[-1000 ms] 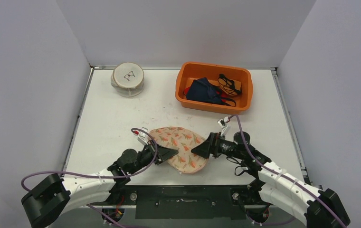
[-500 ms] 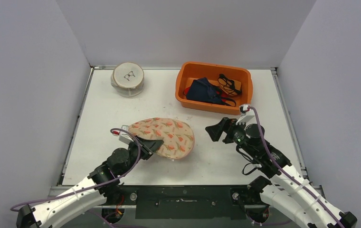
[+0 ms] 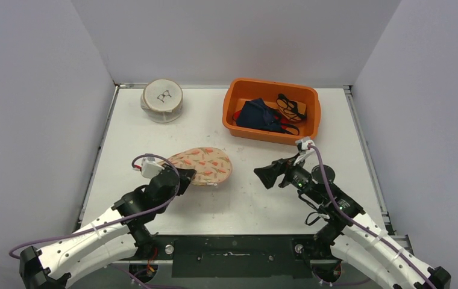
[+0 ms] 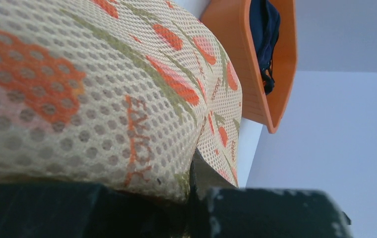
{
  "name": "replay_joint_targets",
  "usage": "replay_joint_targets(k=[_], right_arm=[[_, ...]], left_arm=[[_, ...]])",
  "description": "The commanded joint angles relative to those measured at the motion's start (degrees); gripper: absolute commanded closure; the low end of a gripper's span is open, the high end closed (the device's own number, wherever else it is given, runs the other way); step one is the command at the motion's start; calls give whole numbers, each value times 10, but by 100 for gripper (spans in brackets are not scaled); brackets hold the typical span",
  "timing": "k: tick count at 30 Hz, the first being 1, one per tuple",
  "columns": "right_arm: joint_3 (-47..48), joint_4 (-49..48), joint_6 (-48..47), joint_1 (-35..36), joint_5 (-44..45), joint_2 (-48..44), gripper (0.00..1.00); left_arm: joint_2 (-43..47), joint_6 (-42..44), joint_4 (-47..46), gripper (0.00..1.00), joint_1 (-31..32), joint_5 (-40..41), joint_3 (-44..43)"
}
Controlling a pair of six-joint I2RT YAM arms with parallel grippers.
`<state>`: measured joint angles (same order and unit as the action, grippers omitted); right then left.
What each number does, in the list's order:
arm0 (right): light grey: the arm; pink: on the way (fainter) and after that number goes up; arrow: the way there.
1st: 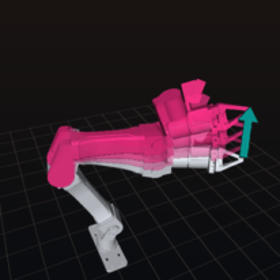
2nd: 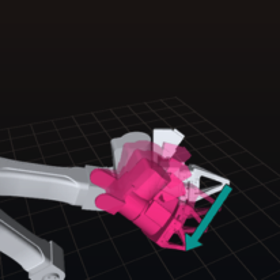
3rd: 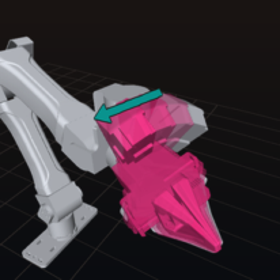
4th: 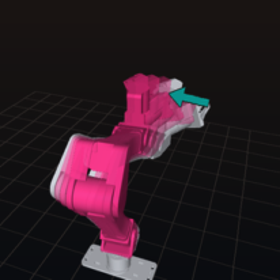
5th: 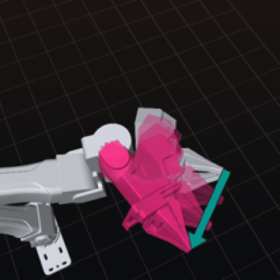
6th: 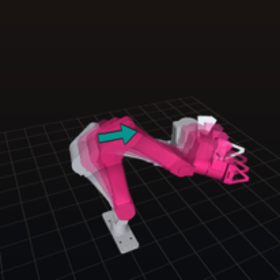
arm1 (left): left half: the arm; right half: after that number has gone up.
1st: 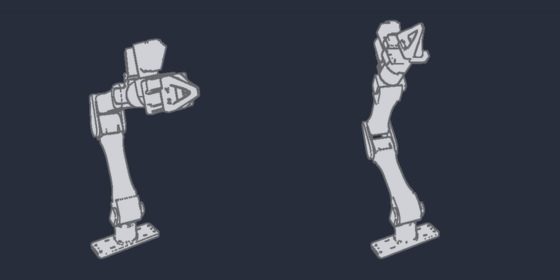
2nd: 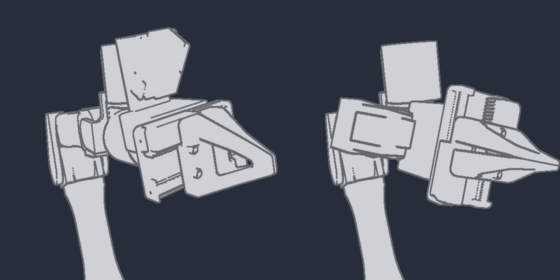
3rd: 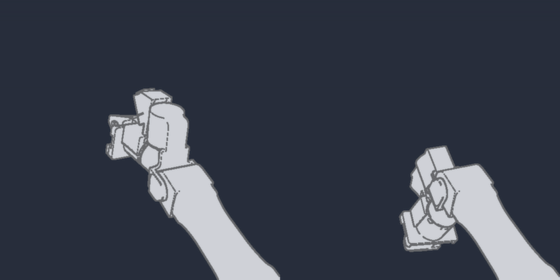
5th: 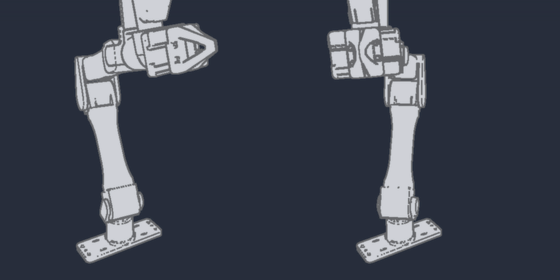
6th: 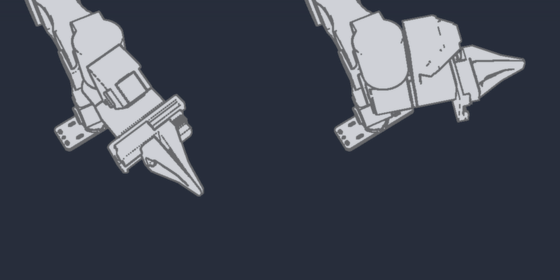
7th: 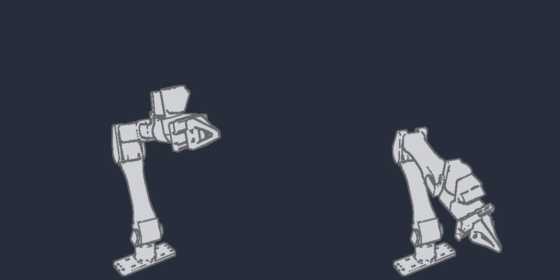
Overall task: Unzip the laundry bag and remove the bra
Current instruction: Unzip the laundry bag at the center of the board.
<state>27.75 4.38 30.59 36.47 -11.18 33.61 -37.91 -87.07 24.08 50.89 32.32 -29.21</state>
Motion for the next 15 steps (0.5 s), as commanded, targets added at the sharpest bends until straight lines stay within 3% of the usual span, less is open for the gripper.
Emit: replay_joint_targets(k=[1,7,10,12,15], right_arm=[[-14,-110,-16,48,2,35,6],[-48,-226,25,166,131,83,7],[-77,-321,76,202,150,129,6],[-77,-347,90,212,147,158,6],[-46,-337,74,213,75,203,10]], left_arm=[[-16,-50,16,100,-3,34,-55],[-34,-85,27,100,-11,29,-63],[-53,-86,39,100,-27,-10,-73],[-75,-71,56,100,-44,-47,-89],[-109,-53,102,100,-69,-82,-122]])
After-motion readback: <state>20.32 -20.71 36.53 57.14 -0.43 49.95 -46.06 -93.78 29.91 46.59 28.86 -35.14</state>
